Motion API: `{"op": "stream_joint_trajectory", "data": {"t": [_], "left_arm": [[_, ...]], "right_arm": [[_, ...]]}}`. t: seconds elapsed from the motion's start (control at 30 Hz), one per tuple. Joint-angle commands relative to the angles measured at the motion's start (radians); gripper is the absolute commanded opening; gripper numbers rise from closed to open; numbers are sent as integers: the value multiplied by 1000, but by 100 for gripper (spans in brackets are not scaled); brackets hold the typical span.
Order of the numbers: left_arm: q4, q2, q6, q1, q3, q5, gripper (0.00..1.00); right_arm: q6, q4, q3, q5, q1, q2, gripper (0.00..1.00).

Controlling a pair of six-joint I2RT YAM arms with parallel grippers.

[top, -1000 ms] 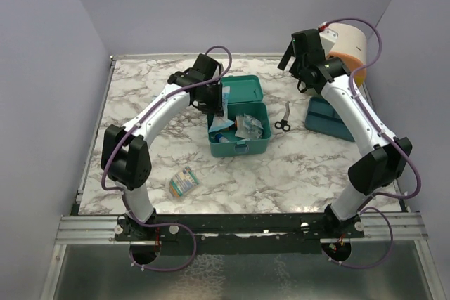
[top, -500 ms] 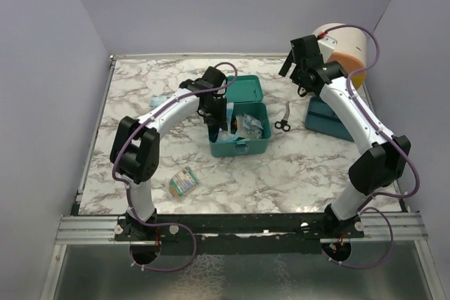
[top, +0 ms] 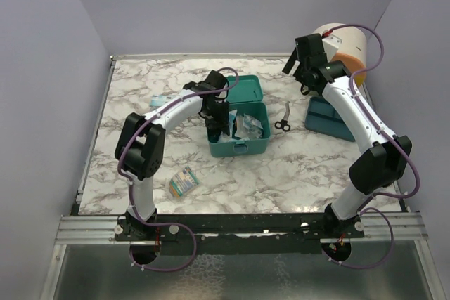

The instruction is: Organize the medicine kit

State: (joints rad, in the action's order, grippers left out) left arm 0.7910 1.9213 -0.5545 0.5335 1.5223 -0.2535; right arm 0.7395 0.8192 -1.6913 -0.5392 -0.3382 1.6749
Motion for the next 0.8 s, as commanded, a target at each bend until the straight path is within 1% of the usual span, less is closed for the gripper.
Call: {"op": "stream_joint_trajectory", "data": {"t": [0.0,0.1,0.13,0.23,0.77], "left_arm": [[32,25,20,10,30,37,49],[41,5,41,10,53,41,78],[45,-5,45,10,54,45,81],[50,-36,58,9,53,55,86],[49,-128,181,10,194,154,85]], "right_arm": [[0,-31,10,7,10,-19,100],[0,-32,4,12,12,-16,100],[1,-33,4,14,11,-15,100],[3,-36,1,21,12,-12,100],[20,-47,-5,69,12,-14,100]]}}
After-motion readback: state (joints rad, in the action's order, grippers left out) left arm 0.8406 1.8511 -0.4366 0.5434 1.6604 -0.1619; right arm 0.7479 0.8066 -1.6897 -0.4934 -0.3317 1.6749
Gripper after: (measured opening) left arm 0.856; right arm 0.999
